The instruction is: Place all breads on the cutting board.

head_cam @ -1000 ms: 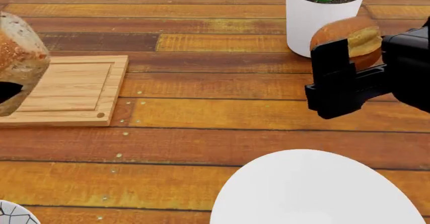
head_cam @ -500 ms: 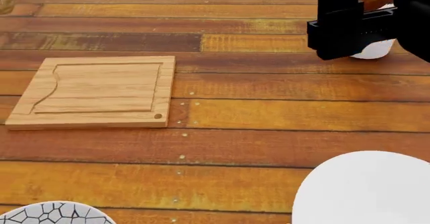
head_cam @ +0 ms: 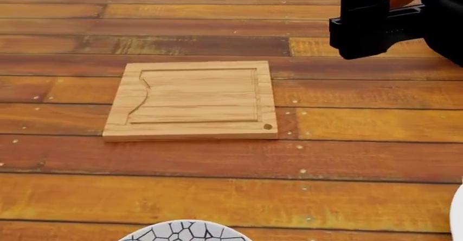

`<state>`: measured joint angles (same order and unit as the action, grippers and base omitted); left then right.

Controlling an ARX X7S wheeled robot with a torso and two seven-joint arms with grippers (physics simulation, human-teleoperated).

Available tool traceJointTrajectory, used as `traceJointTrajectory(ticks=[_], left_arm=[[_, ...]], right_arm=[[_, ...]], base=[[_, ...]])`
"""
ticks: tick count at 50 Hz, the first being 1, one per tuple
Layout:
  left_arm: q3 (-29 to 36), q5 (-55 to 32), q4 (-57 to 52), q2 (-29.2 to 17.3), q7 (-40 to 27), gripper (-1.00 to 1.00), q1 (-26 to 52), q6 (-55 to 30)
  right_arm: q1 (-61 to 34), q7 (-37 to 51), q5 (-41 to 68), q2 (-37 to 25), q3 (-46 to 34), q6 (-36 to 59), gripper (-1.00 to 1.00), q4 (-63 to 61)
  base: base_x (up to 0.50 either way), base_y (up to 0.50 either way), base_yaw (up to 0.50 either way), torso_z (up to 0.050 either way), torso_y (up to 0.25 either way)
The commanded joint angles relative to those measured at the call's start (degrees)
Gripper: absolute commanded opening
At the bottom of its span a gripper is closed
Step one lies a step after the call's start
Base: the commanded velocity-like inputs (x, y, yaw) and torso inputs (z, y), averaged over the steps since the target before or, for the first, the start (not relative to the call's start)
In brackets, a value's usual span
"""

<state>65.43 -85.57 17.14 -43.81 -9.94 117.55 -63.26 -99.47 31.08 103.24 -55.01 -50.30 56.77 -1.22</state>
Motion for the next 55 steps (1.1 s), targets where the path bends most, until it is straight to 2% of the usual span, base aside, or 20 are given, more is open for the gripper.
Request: traceJointTrajectory(ticks=[1, 14, 31, 44, 55], left_arm=[[-0.5, -0.5, 0.8, 0.4, -2.1, -1.00, -0.3, 1.3], [-0.8, -0.2, 1.7, 0.8, -2.7, -1.00, 0.1, 1.4], [-1.2, -0.3, 2.3, 1.4, -3.8, -1.00, -0.2, 1.5], [-1.5, -0.1, 2.7, 1.5, -4.4, -1.00, 1.4, 0.7], [-1.8, -0.2, 3.7, 2.0, -4.2, -1.00, 2.6, -0.1]], right_arm=[[0.6, -0.6, -1.2, 0.2, 0.2, -0.3, -1.00, 0.2], [0.0, 0.1, -2.2, 0.5, 1.3, -2.2, -1.00, 0.6], [-0.4, -2.1, -4.7, 1.3, 1.5, -3.0, -1.00, 0.2], [-3.9, -4.6, -7.1, 2.3, 2.2, -2.5, -1.00, 0.4], [-5.9, -4.9, -7.5, 3.7, 2.2, -1.7, -1.00, 1.8]], base=[[0.00, 0.00, 0.00, 0.000, 0.000], [0.02, 0.00, 0.00, 0.000, 0.000], [0.49, 0.00, 0.00, 0.000, 0.000], [0.00, 0.00, 0.00, 0.000, -0.006], [0.00, 0.00, 0.00, 0.000, -0.172]])
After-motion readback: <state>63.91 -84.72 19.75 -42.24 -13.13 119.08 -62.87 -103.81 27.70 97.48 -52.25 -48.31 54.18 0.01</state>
